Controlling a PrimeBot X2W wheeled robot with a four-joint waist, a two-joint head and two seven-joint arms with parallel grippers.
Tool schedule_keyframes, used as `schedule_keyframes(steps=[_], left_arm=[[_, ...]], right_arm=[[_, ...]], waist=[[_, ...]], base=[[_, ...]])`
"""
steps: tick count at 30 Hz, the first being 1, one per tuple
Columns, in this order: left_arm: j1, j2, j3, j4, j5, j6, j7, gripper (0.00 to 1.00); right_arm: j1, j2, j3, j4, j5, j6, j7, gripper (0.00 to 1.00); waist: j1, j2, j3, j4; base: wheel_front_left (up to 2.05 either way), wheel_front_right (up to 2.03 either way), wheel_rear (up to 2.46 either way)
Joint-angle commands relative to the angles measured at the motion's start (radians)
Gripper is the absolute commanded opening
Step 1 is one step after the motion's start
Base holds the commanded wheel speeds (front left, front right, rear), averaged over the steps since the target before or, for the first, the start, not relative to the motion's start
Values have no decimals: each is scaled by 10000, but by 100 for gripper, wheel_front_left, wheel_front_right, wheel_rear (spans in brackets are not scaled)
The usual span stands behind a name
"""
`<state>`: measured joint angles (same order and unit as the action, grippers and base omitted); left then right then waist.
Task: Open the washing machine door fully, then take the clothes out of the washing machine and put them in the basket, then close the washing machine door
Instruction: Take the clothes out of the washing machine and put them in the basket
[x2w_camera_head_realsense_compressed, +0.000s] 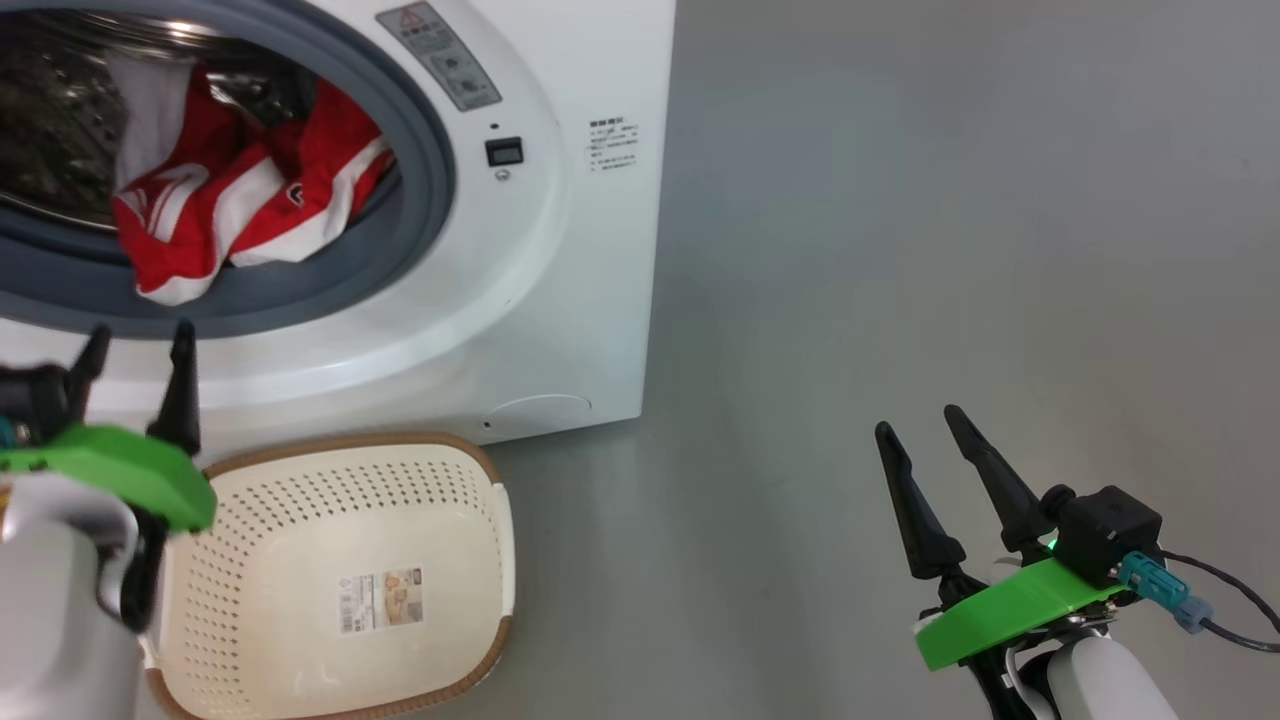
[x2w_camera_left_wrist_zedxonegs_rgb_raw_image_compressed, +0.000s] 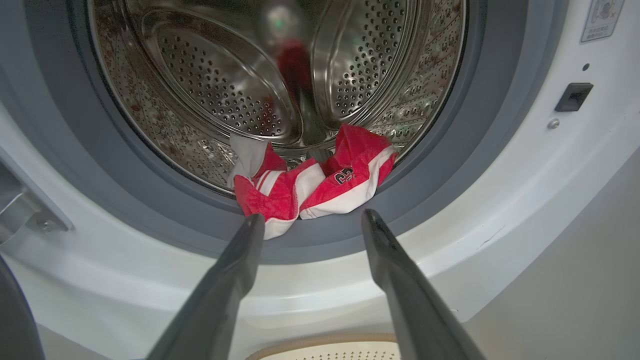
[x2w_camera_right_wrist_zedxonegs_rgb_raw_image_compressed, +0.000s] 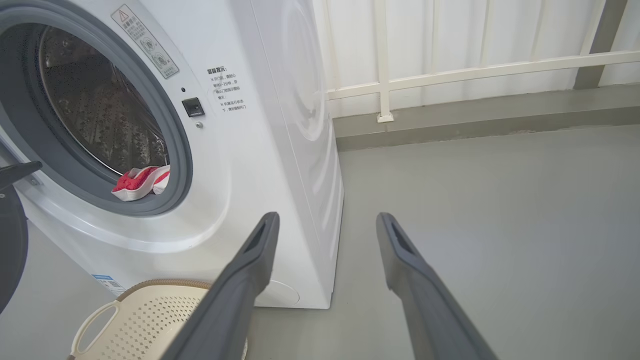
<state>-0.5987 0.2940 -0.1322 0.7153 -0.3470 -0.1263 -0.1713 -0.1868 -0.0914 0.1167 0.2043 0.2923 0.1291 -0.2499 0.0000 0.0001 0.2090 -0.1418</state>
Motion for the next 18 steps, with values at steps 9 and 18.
schedule_keyframes(steps=[9, 18], left_arm=[[-3131, 724, -338, 1590, 656, 215, 1033, 100], [-5164, 1017, -978, 3251, 1316, 385, 1751, 100]], right_arm=[[-582, 284, 290, -448, -130, 16, -118, 100], [-1223, 403, 467, -615, -115, 16, -118, 100]], waist=[[0, -1, 1095, -424], [0, -1, 2141, -747]], base=[[0, 0, 0], [0, 0, 0]])
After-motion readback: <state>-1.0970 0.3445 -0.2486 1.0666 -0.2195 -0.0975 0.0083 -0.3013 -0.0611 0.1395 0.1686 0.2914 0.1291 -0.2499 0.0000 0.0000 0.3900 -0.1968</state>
